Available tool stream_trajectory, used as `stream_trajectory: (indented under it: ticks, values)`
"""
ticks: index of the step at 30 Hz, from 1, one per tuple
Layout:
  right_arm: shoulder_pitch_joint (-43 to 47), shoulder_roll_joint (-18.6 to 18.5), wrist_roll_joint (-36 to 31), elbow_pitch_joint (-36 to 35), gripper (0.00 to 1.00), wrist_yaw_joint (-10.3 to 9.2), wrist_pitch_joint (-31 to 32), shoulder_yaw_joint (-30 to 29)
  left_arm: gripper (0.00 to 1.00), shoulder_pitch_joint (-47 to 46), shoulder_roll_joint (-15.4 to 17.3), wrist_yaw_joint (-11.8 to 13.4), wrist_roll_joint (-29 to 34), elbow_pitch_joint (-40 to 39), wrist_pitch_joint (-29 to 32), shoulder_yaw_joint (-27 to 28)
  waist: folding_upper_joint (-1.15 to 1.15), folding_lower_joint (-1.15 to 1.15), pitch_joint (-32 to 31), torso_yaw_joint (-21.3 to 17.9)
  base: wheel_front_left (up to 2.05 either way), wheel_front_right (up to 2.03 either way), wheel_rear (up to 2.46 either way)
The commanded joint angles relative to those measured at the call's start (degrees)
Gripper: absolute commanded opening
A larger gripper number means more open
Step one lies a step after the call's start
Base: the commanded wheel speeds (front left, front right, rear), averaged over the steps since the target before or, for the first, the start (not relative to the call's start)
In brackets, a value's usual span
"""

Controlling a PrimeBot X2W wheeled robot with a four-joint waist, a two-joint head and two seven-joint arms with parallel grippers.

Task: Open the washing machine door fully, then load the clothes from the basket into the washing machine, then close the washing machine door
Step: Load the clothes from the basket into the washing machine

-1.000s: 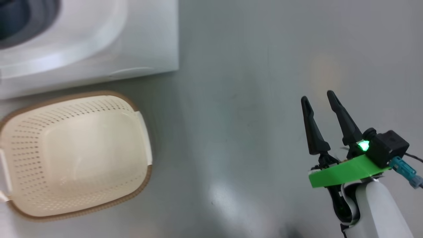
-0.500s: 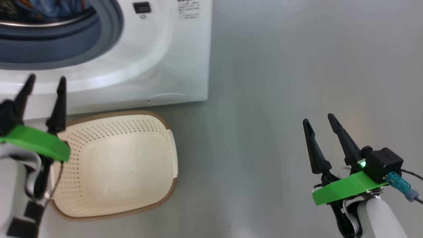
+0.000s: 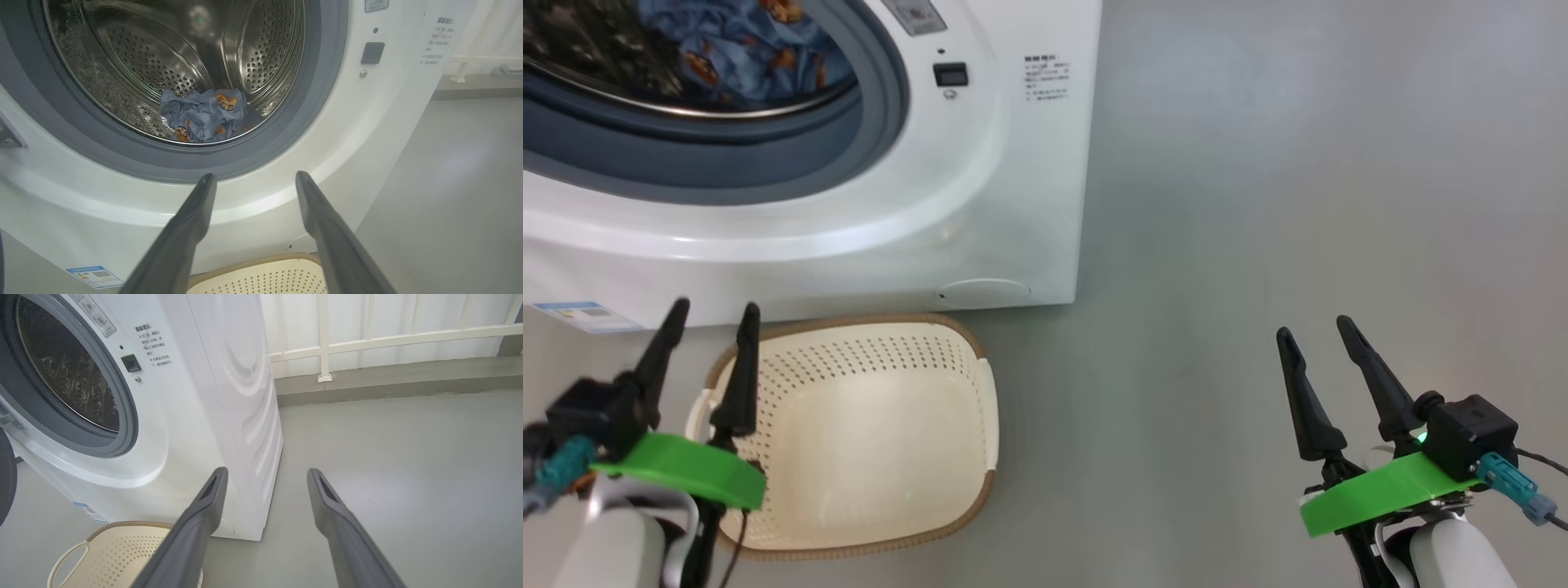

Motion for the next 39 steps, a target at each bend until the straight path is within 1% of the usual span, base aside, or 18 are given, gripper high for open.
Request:
stream_trajectory:
  ticks: [1,8,9,13,17,25,29,39]
  values:
    - [0.9,0.1,0.7,-1.3,1.00,0.09,-0.7,1.2,1.00,0.7,1.3,0.5,0.5,-1.9,-0.3,2.6,0.00,0.00,-1.6,0.8,0.00,0.00,0.00]
    - [2.6,0.1,0.9,-1.2,1.00,0.09,-0.7,0.7,1.00,6.6,-2.9,1.0,1.4,-4.7,-0.3,4.3,0.00,0.00,-5.0,1.7,0.00,0.00,0.00]
    - [3.1,0.1,1.0,-1.2,1.00,0.09,-0.7,0.5,1.00,8.1,-4.0,1.0,1.6,-5.3,-0.3,4.9,0.00,0.00,-6.0,1.8,0.00,0.00,0.00]
    - [4.3,0.3,1.2,-1.0,1.00,0.09,-0.7,0.0,1.00,10.7,-6.6,1.2,2.1,-6.5,-0.3,6.3,0.00,0.00,-7.8,2.1,0.00,0.00,0.00]
    - [5.2,0.6,1.4,-0.8,1.00,0.09,-0.7,-0.2,1.00,12.8,-8.2,1.1,3.4,-7.0,-0.3,7.0,0.00,0.00,-9.5,2.0,0.00,0.00,0.00]
    - [6.7,1.1,1.7,-0.5,1.00,0.09,-0.7,-0.5,1.00,15.8,-10.0,0.7,4.6,-7.8,-0.3,9.0,0.00,0.00,-12.9,1.3,0.00,0.00,0.00]
    - [7.8,1.3,1.7,-0.2,1.00,0.09,-0.7,-0.8,1.00,17.2,-10.5,0.3,5.9,-8.1,-0.3,9.1,0.00,0.00,-14.5,1.2,0.00,0.00,0.00]
    - [8.9,1.7,2.0,-0.1,1.00,0.09,-0.7,-0.8,1.00,20.1,-11.7,-0.2,6.7,-8.5,-0.3,9.4,0.00,0.00,-17.0,0.9,0.00,0.00,0.00]
